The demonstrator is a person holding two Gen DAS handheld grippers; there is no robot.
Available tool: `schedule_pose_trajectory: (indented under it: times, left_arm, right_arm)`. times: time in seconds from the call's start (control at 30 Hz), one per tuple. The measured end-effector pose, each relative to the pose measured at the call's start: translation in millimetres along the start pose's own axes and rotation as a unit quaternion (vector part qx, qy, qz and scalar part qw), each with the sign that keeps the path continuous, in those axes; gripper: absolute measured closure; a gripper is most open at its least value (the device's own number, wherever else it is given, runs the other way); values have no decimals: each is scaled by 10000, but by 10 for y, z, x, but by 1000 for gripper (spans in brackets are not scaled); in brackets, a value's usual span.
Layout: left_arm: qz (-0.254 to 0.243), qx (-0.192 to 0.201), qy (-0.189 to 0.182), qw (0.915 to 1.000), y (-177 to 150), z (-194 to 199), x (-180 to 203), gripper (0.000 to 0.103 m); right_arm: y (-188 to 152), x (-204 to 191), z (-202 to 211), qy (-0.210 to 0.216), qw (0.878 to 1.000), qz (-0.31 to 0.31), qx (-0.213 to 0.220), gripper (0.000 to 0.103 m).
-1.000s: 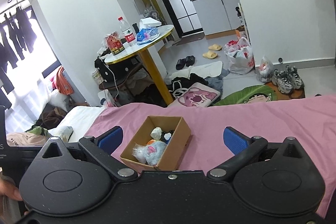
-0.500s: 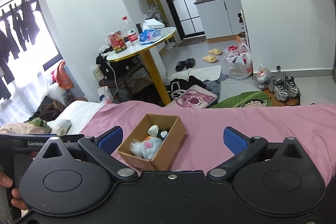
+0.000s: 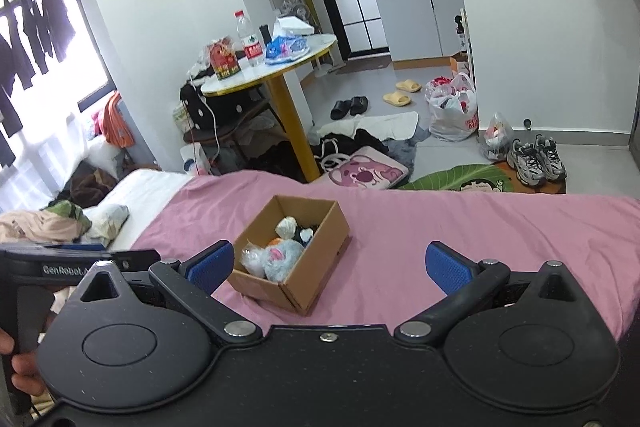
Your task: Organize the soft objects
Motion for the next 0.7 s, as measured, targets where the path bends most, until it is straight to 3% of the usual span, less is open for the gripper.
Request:
schedule_pose_trajectory:
  times: [0.7]
  left_arm:
    - [34,-60,-7,10000,-53,-21,-24,1]
  right_arm:
    - [-40,-10,-31,-23,9999,23,-120,0]
Point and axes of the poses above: each gripper's, at about its wrist camera, not at the fingertips, and z roughly against the way its jaws point, x to its right, y to its top, the point moved 3 cm from there along -z, roughly the way its jaws point, and after that the axes turned 6 degrees about -z, right-handed, at the moved point
